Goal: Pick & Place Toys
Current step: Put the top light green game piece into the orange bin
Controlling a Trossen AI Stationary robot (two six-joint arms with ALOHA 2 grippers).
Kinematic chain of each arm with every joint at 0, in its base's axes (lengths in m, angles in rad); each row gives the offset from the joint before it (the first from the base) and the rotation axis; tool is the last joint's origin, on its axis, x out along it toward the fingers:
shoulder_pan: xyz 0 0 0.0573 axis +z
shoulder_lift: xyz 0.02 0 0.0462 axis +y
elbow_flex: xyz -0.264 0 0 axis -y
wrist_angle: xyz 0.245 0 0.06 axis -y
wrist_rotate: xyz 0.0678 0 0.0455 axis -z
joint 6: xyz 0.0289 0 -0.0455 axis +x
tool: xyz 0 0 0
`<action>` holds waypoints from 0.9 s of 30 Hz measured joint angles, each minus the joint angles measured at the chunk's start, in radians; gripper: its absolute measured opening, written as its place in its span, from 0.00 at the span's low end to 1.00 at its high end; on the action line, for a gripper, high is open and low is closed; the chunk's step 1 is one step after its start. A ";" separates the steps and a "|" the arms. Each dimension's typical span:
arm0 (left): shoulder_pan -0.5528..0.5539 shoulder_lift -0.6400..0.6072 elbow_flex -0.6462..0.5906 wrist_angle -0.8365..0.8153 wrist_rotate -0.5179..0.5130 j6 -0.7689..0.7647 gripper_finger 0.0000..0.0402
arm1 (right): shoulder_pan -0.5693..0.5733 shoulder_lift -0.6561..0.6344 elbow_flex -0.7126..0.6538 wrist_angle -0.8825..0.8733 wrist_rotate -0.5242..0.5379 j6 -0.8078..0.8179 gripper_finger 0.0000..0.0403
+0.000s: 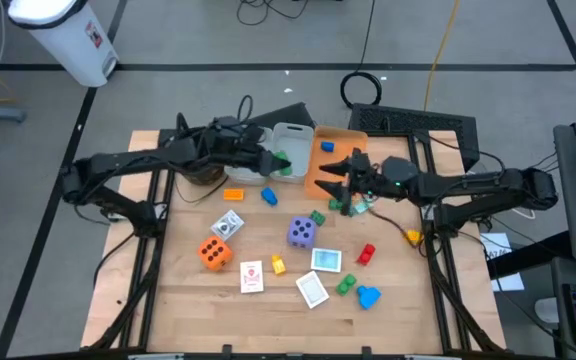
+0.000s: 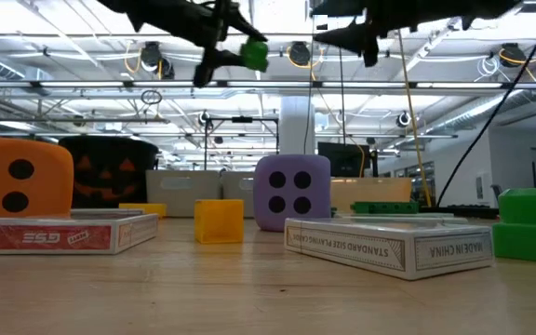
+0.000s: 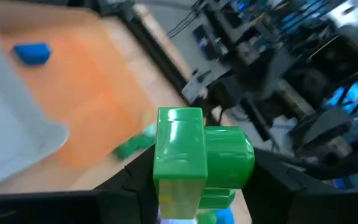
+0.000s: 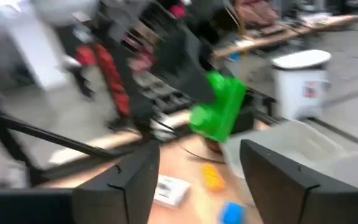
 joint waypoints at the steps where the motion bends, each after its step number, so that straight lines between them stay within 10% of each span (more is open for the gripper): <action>1: -0.003 0.014 0.000 0.032 -0.001 -0.005 0.44 | -0.001 0.017 0.014 -0.014 0.016 -0.021 0.58; 27: -0.032 0.132 -0.001 0.241 -0.069 0.013 0.45 | 0.018 0.238 0.110 0.053 0.220 -0.058 0.71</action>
